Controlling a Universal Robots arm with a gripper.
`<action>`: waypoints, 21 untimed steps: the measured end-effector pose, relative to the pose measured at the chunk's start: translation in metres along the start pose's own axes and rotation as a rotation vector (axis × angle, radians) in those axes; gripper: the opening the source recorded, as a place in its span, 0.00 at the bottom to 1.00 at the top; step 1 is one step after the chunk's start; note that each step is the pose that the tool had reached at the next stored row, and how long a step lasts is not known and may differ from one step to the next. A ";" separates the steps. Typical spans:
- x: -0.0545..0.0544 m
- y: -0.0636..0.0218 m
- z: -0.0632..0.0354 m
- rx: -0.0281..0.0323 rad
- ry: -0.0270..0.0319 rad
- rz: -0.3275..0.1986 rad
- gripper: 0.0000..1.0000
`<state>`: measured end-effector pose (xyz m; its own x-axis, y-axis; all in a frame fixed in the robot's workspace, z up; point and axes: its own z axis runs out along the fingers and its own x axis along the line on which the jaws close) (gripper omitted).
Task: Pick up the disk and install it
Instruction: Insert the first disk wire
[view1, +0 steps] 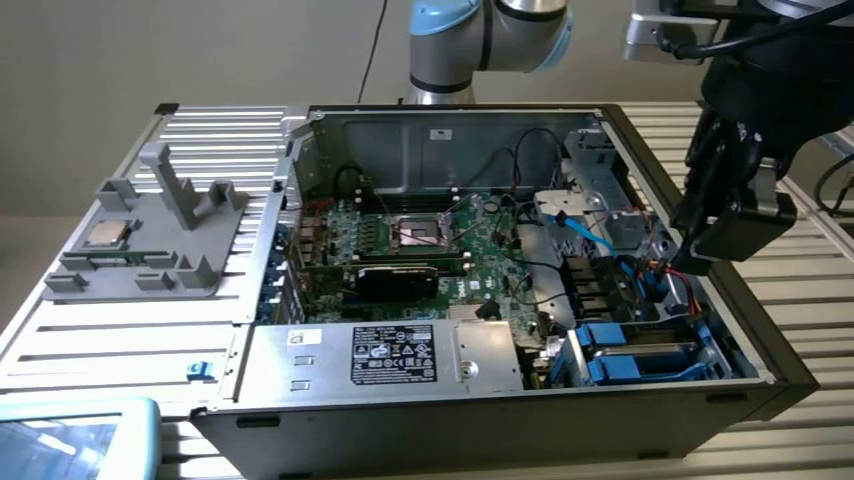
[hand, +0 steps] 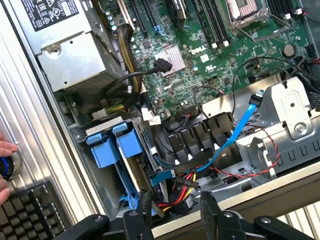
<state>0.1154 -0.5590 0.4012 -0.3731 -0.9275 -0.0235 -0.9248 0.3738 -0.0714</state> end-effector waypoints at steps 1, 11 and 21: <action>0.000 0.0000 0.0000 -0.0004 -0.0012 -0.018 0.52; 0.000 0.0000 0.0002 -0.0055 -0.0141 -0.199 0.52; 0.011 -0.0043 0.0025 -0.0536 -0.0038 -0.254 0.52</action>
<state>0.1157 -0.5705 0.3988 -0.1278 -0.9917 -0.0153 -0.9915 0.1281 -0.0225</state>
